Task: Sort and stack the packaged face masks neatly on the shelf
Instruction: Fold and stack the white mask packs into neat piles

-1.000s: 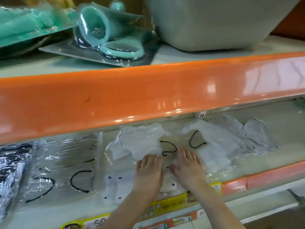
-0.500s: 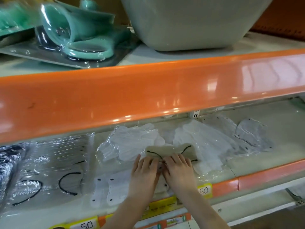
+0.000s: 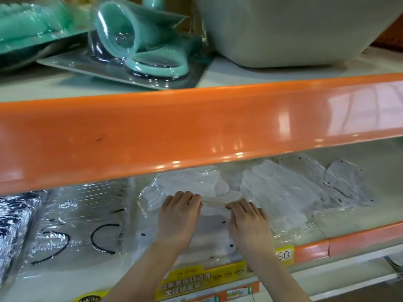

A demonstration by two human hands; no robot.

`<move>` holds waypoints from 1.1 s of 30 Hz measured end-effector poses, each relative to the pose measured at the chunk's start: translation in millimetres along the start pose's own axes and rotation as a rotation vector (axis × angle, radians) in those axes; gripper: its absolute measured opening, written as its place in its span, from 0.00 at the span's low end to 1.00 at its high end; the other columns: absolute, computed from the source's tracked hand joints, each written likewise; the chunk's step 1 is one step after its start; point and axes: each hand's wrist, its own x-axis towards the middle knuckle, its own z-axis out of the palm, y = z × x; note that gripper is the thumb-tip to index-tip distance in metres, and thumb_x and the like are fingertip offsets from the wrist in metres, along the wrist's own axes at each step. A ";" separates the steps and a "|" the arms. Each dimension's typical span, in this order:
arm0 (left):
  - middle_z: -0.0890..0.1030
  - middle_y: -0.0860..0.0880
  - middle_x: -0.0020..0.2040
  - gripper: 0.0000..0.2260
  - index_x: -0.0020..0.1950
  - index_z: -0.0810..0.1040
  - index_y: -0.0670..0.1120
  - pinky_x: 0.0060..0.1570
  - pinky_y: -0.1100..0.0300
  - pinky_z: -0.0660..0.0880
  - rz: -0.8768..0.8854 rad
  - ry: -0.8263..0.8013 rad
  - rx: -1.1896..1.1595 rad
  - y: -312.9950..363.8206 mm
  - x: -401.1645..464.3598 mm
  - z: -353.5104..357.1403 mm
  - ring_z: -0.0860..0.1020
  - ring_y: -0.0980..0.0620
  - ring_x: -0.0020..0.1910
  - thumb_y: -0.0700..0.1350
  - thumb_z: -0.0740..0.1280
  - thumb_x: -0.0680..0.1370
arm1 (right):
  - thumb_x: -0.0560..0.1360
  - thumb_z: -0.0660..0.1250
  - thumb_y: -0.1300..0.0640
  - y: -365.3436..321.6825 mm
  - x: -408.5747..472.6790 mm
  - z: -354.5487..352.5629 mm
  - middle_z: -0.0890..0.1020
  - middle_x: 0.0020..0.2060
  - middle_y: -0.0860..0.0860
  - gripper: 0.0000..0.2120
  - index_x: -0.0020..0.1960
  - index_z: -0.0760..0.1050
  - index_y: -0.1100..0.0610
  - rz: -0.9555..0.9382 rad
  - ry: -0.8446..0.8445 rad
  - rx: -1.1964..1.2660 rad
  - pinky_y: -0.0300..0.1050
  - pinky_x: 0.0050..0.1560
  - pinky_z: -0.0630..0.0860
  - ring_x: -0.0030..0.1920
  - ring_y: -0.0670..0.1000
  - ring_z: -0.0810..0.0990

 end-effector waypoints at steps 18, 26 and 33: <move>0.80 0.47 0.35 0.03 0.37 0.78 0.43 0.31 0.54 0.74 -0.210 -0.030 0.103 -114.1 -50.9 -76.7 0.79 0.43 0.35 0.39 0.67 0.71 | 0.65 0.65 0.62 -136.2 25.9 22.9 0.82 0.41 0.41 0.13 0.45 0.81 0.49 -0.173 -0.066 0.224 0.37 0.39 0.74 0.40 0.44 0.81; 0.80 0.48 0.41 0.09 0.41 0.78 0.43 0.35 0.54 0.74 -0.209 -0.006 0.104 -174.1 -106.5 -105.5 0.78 0.45 0.41 0.41 0.59 0.74 | 0.68 0.58 0.55 -200.5 13.0 43.6 0.81 0.42 0.42 0.14 0.45 0.81 0.47 -0.307 -0.184 0.261 0.39 0.40 0.76 0.41 0.46 0.80; 0.80 0.50 0.43 0.08 0.43 0.78 0.44 0.43 0.54 0.70 -0.162 -0.042 0.043 -207.2 -144.4 -114.5 0.77 0.46 0.43 0.42 0.60 0.74 | 0.64 0.71 0.55 -230.9 -11.0 60.4 0.79 0.41 0.44 0.06 0.41 0.80 0.49 -0.381 -0.224 0.206 0.41 0.36 0.73 0.41 0.48 0.78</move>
